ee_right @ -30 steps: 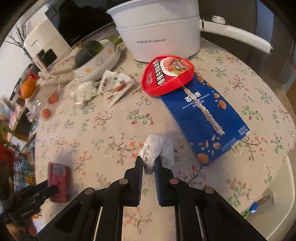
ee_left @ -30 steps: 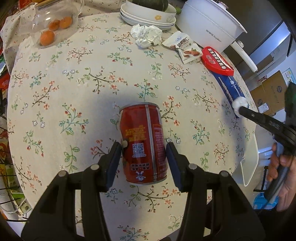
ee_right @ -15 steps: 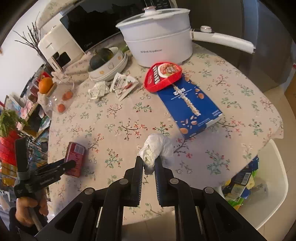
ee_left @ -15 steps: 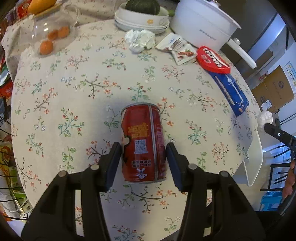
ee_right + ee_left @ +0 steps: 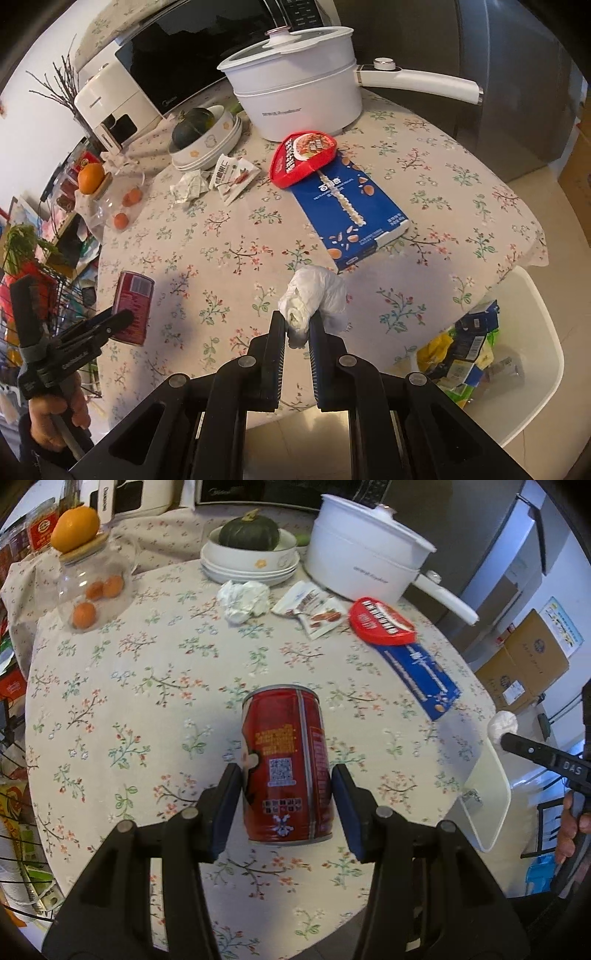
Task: Collect trash
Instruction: 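Carry the can and tissue over the white bin and open both tools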
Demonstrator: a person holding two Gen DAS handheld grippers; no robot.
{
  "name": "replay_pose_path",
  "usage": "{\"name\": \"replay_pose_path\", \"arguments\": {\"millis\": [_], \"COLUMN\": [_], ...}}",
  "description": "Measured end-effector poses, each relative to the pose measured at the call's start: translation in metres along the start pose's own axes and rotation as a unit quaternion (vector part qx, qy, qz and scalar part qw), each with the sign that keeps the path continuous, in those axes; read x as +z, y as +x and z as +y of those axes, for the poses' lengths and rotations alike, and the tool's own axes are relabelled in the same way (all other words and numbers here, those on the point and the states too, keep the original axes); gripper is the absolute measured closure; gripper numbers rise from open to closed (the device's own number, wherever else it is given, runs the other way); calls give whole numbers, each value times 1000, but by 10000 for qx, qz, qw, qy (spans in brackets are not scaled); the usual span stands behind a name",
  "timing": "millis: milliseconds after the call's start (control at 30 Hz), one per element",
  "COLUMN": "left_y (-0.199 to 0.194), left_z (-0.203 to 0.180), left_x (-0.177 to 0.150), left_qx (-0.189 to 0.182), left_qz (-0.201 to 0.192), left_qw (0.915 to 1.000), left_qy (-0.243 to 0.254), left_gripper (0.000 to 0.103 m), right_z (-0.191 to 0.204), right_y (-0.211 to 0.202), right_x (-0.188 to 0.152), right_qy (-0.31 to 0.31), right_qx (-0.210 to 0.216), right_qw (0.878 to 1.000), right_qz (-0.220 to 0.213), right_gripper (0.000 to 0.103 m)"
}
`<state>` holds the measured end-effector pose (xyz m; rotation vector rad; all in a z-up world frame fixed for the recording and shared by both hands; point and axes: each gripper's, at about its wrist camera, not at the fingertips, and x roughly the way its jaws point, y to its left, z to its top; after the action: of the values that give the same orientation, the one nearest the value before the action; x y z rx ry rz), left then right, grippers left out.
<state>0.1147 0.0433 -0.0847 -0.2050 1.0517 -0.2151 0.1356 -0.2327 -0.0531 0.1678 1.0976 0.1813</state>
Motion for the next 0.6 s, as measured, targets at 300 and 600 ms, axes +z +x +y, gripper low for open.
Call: {"name": "replay_pose_path", "arguments": {"millis": [300,600], "left_y": [-11,-4], "left_z": [-45,-103], "left_x": [-3,-9], "left_qx": [-420,-811], "left_qz": [-120,-98], "left_qw": [9984,9933], "left_qy": [356,813], "left_gripper": [51,51], "right_z": [-36,-86], "right_y": [-17,-38], "right_x": [-12,-27], "right_qy": [190,502], "right_qx": [-148,-286], "right_qw": [9997,9983], "right_qz": [-1,-52], "right_gripper": [90,90]}}
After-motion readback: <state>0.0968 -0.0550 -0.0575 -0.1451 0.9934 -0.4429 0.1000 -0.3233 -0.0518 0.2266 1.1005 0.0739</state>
